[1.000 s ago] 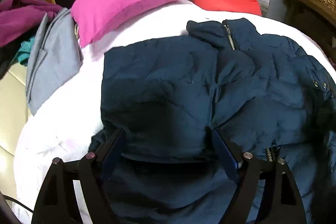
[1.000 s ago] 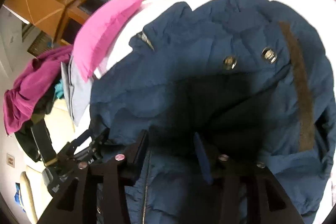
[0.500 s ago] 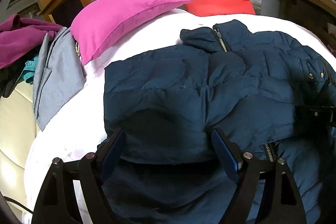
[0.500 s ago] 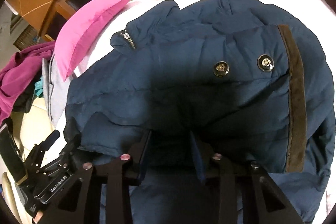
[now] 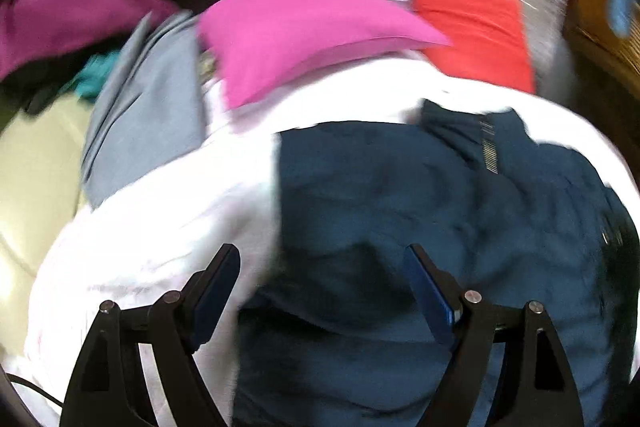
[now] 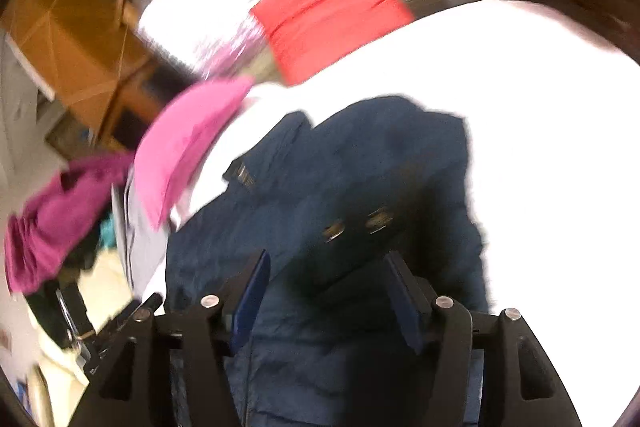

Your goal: Fold large clothes

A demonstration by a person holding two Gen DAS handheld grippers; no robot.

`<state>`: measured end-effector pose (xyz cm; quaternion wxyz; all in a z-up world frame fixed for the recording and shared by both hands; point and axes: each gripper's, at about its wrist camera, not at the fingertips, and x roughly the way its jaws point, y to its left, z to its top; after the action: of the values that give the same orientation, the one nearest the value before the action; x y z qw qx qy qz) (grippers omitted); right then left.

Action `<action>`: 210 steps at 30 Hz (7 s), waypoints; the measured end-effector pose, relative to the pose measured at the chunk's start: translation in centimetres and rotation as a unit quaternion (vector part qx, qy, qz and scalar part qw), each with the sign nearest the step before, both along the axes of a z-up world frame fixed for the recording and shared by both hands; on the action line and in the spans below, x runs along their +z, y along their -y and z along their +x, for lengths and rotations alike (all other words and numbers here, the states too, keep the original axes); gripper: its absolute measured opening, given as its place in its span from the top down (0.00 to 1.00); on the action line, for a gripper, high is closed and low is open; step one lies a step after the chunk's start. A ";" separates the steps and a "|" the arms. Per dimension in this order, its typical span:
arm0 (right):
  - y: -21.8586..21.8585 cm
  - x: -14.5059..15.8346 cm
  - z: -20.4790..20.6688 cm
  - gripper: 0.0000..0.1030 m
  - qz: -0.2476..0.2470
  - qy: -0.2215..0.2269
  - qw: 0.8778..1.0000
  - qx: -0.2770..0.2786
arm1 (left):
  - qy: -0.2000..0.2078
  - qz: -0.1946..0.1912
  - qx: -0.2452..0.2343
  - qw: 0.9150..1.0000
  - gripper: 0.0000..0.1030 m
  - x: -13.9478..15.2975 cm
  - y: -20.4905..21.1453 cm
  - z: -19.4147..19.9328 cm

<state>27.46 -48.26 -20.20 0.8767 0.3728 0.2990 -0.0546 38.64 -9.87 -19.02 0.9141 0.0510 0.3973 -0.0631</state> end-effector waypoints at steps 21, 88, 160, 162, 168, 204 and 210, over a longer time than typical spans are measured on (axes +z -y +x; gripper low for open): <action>-0.2 -5.1 2.5 0.70 -0.030 -0.103 0.994 -0.007 | -0.118 -0.026 0.069 0.990 0.19 -5.3 -3.1 3.3; -5.5 -3.5 5.0 0.65 -0.039 -0.106 0.991 0.066 | 0.068 0.031 -0.031 0.997 0.19 2.0 1.9 -3.1; -8.4 -1.9 6.4 0.50 0.017 -0.057 0.988 0.140 | -0.048 0.023 -0.040 0.998 0.17 -2.0 1.9 -0.4; -7.6 -1.0 5.5 0.50 0.005 -0.049 0.991 0.127 | -0.037 0.025 -0.032 0.998 0.17 -1.5 1.2 -0.4; -4.6 -0.8 3.5 0.50 0.006 -0.047 0.994 0.094 | -0.055 0.049 0.030 0.997 0.17 -3.1 -2.0 1.6; -0.6 -0.3 0.1 0.50 -0.011 -0.058 0.997 0.058 | 0.049 0.061 -0.048 0.996 0.17 1.3 2.4 -5.1; -0.6 -0.7 0.7 0.50 -0.005 -0.051 0.998 0.043 | 0.054 0.057 -0.047 0.996 0.17 1.5 2.6 -4.9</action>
<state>28.19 -47.63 -20.89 0.8634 0.3523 0.3591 -0.0371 33.78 -12.45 -17.51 0.9257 0.1253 0.3477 -0.0804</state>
